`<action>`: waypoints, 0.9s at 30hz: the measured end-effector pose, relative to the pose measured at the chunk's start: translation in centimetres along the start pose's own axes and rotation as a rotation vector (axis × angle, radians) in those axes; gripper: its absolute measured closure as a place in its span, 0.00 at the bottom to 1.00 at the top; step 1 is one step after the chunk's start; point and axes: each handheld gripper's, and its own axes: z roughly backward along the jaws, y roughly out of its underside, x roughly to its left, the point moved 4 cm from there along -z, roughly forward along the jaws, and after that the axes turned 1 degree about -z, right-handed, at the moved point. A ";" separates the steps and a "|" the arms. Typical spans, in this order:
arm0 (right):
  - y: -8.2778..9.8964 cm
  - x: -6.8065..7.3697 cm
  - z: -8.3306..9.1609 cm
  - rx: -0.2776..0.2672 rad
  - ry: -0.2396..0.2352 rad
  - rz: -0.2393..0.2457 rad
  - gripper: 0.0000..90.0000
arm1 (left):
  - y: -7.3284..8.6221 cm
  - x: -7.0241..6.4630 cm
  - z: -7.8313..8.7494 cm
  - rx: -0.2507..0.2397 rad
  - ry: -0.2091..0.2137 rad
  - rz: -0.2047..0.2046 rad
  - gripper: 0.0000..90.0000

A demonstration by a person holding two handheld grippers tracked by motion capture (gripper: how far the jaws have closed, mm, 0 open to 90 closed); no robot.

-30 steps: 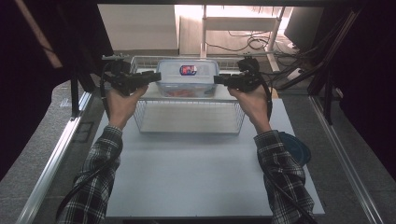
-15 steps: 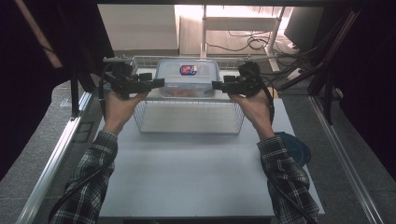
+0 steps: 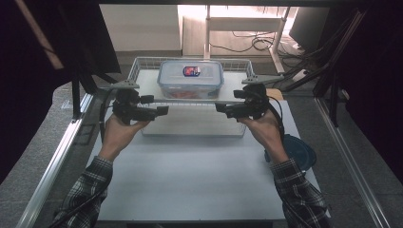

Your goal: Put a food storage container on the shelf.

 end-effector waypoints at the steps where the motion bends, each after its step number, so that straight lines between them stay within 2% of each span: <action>1: 0.4 0.2 0.1 0.004 0.002 0.005 0.09 | 0.9 -0.6 0.0 0.024 -0.009 -0.024 0.20; 2: 0.7 0.3 0.1 0.010 0.002 0.009 0.09 | 0.9 -0.6 0.0 0.024 -0.009 -0.024 0.20; 4: 1.5 0.8 0.3 0.018 -0.001 0.025 0.07 | 2.3 -1.3 0.0 0.046 -0.008 -0.042 0.19; 6: 2.1 1.0 0.6 0.022 0.000 0.037 0.07 | 2.7 -1.5 0.0 0.048 -0.003 -0.041 0.18; 7: 2.4 1.2 0.7 0.019 -0.003 0.038 0.06 | 3.5 -1.7 0.1 0.050 0.002 -0.035 0.17; 17: 5.6 2.2 1.6 0.019 -0.011 0.058 0.03 | 7.3 -3.6 0.3 0.057 0.009 -0.047 0.10; 18: 6.0 2.3 1.7 0.017 -0.011 0.065 0.03 | 7.3 -3.6 0.3 0.057 0.009 -0.047 0.10; 19: 6.3 2.5 1.8 0.018 -0.011 0.069 0.03 | 8.3 -4.0 0.4 0.057 0.008 -0.048 0.09; 25: 8.5 3.2 2.5 0.022 -0.007 0.087 0.03 | 10.6 -4.9 0.7 0.063 0.017 -0.036 0.08; 27: 9.3 3.4 2.6 0.031 -0.002 0.097 0.03 | 11.4 -5.1 0.8 0.073 0.007 -0.037 0.07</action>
